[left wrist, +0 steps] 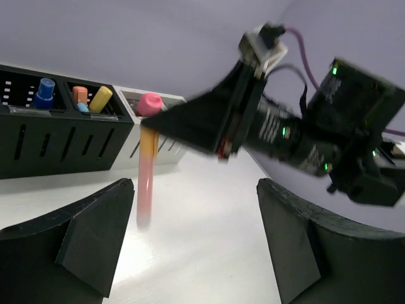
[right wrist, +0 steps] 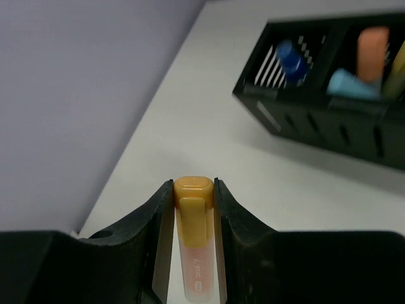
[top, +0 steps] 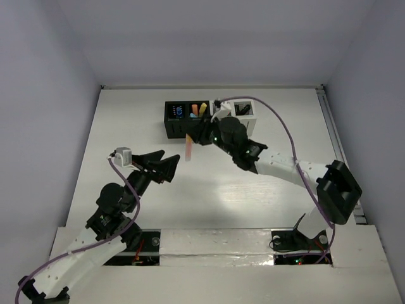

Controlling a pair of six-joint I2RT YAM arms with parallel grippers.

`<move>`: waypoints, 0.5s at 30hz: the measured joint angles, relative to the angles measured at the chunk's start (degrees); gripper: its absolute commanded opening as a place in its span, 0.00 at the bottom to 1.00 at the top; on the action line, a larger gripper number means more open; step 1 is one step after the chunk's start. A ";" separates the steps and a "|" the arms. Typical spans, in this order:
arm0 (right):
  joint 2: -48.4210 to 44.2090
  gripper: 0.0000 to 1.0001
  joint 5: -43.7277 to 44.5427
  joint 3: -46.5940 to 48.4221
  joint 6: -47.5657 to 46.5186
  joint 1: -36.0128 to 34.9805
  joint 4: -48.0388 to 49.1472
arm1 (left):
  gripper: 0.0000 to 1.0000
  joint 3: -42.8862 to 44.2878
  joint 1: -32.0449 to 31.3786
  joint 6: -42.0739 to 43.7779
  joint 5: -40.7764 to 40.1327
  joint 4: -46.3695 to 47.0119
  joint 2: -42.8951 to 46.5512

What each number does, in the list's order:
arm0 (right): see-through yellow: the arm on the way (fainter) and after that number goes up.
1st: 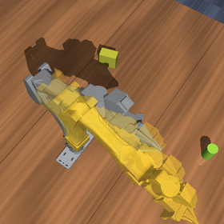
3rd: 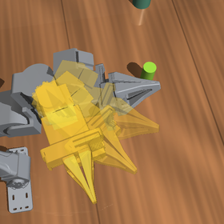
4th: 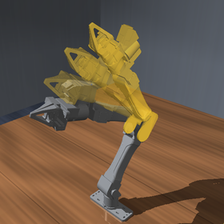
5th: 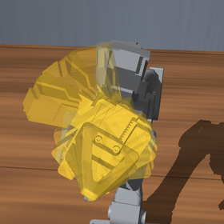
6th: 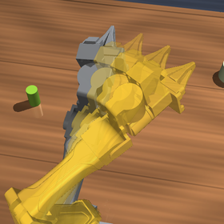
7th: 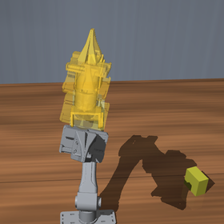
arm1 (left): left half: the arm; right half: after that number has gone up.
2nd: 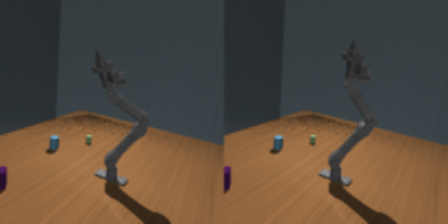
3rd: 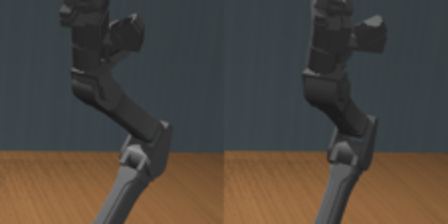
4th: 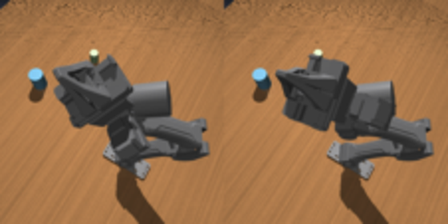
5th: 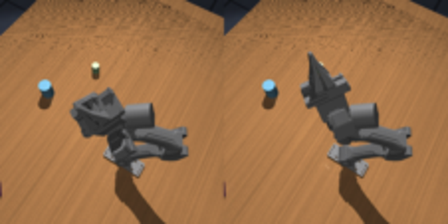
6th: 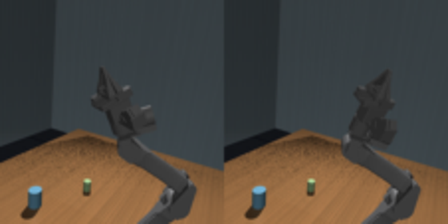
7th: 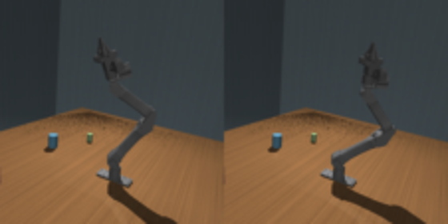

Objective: Sort the stationery into containers
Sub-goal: Place the pen in the storage box.

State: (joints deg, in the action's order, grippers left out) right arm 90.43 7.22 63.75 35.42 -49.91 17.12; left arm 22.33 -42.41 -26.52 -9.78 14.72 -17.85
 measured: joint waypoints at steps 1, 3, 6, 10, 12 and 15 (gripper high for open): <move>0.04 0.00 0.15 1.66 -0.66 1.07 -0.04 | 0.77 -0.26 0.04 -0.52 0.00 -0.22 0.96; 0.24 0.00 0.66 4.94 -2.05 3.28 -0.26 | 0.80 -0.28 0.04 -1.42 -0.13 -1.92 2.97; 1.44 0.00 1.70 9.53 -4.44 6.58 -0.44 | 0.83 -0.22 0.04 -2.80 -0.81 -4.85 6.14; 5.42 0.00 3.54 15.69 -7.63 10.29 -2.27 | 0.99 0.26 0.09 -5.05 -1.29 -8.76 9.51; 8.11 0.00 4.61 18.64 -9.44 11.41 -2.82 | 0.99 1.51 0.09 -5.31 -1.64 -11.19 10.27; 12.79 0.00 5.60 22.47 -12.83 12.46 -3.30 | 0.99 4.66 0.09 -5.46 -2.49 -14.53 10.64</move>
State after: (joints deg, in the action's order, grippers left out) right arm 103.22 12.82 86.21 22.59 -37.45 13.82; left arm 26.98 -42.33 -31.99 -12.27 0.19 -7.20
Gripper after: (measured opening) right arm 0.319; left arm 0.990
